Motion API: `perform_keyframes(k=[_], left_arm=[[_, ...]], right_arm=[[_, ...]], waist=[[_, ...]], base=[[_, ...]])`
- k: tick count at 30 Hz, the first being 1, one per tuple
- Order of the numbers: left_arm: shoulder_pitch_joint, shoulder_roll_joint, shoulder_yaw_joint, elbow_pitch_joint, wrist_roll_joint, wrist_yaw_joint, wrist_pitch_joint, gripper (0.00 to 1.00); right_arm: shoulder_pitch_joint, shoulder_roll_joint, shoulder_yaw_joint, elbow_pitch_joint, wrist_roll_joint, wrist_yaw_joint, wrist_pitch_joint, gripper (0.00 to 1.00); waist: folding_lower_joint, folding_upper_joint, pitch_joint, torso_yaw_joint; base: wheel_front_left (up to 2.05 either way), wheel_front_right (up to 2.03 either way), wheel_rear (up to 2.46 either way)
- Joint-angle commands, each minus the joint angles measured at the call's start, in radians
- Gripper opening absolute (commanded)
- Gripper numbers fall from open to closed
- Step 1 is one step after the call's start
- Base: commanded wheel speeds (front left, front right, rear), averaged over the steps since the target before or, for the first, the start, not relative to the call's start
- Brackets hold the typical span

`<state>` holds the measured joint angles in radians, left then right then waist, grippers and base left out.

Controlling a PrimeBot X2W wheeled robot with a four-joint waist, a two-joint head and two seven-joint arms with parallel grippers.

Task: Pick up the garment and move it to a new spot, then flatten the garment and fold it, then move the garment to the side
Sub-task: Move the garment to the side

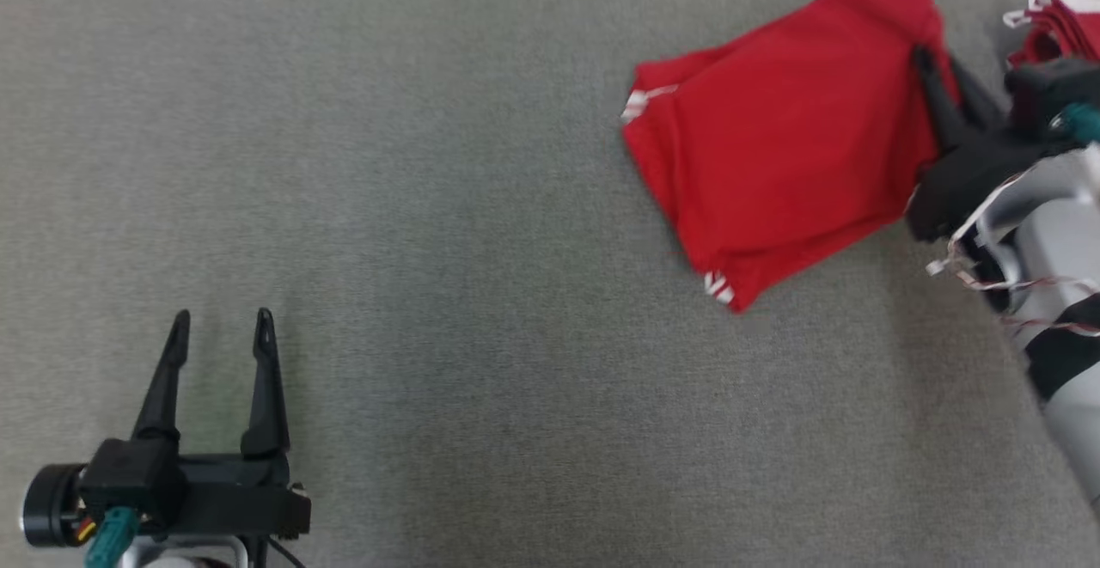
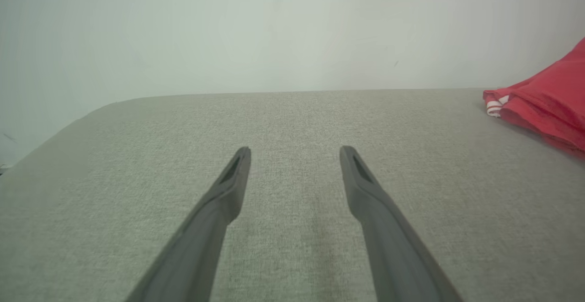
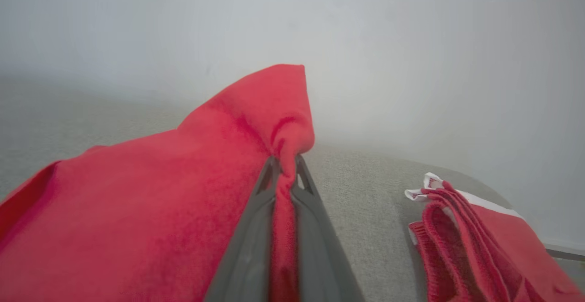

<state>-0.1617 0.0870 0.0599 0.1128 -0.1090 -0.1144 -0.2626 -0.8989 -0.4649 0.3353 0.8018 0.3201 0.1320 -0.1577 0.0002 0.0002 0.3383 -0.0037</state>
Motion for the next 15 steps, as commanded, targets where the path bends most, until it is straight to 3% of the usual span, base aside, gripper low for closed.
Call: perform_keyframes(k=[1, 15], left_arm=[[-0.021, 0.011, 0.001, -0.009, -0.005, -0.002, -0.003, 1.0], [-0.073, 0.069, -0.005, -0.103, 0.014, -0.011, -0.003, 1.0]], right_arm=[[-0.019, -0.019, 0.007, -0.017, 0.007, -0.003, 0.006, 0.0], [-0.14, -0.3, 0.025, -0.185, 0.064, -0.003, 0.136, 0.0]], waist=[[-0.0002, -0.0002, 0.077, -0.065], [-0.0002, -0.0002, 0.205, -0.168]], base=[[0.0, 0.0, 0.0], [0.0, 0.0, 0.0]])
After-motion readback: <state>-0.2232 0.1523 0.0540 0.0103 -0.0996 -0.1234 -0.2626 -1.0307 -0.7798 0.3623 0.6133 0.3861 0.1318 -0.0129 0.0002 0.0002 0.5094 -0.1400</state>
